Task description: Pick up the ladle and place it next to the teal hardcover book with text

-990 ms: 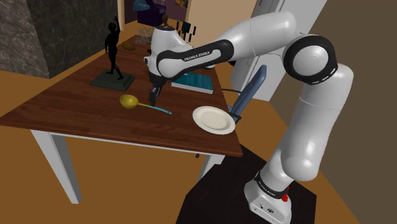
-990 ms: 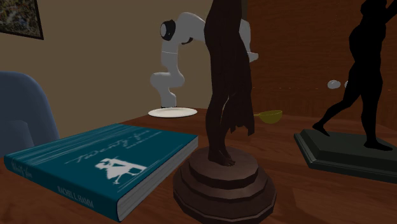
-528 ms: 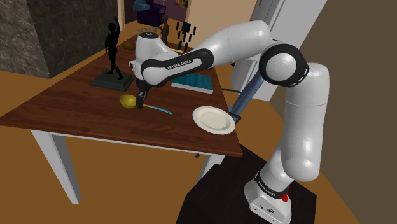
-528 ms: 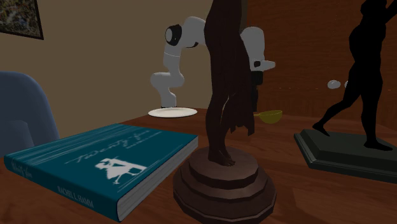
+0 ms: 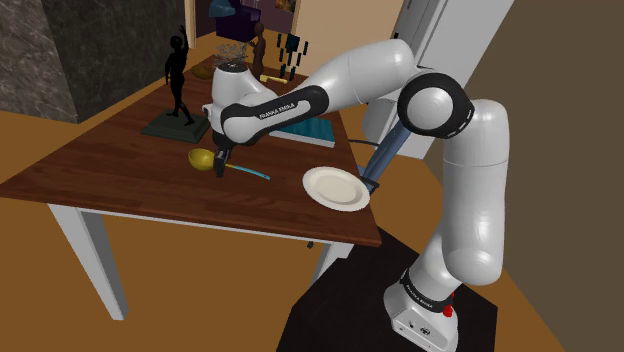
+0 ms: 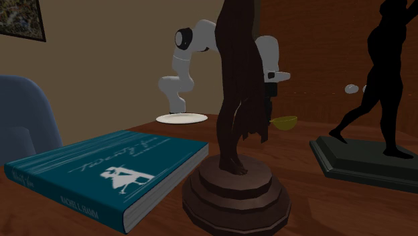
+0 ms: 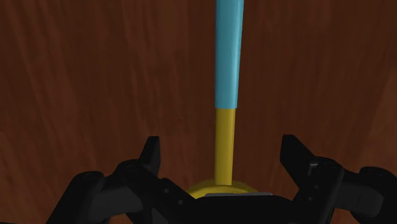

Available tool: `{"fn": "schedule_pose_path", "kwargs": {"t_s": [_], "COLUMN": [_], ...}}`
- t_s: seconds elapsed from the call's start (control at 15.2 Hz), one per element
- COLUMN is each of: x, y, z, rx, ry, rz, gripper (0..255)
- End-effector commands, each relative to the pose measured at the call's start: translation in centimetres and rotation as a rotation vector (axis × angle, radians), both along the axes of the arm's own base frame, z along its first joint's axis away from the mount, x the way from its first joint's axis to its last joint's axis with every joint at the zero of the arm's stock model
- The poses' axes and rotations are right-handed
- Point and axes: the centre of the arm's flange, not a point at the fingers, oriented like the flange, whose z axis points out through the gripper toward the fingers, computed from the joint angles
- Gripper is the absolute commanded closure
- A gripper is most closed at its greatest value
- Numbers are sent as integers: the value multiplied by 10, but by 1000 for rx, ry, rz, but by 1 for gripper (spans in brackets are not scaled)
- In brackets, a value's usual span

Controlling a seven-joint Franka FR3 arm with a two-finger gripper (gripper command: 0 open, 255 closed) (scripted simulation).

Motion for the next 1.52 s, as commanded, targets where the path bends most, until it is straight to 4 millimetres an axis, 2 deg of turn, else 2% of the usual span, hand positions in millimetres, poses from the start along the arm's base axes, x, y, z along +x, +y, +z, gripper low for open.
{"fn": "schedule_pose_path", "kwargs": {"t_s": [0.0,0.2,0.26,0.86,1.45], "x": [0,0,0,0,0], "y": [0,0,0,0,0], "z": [-1,-1,-1,-1,47], "rx": [0,0,0,0,0], "ry": [0,0,0,0,0], "rz": [0,0,0,0,0], "gripper": [0,0,255,255,255]}}
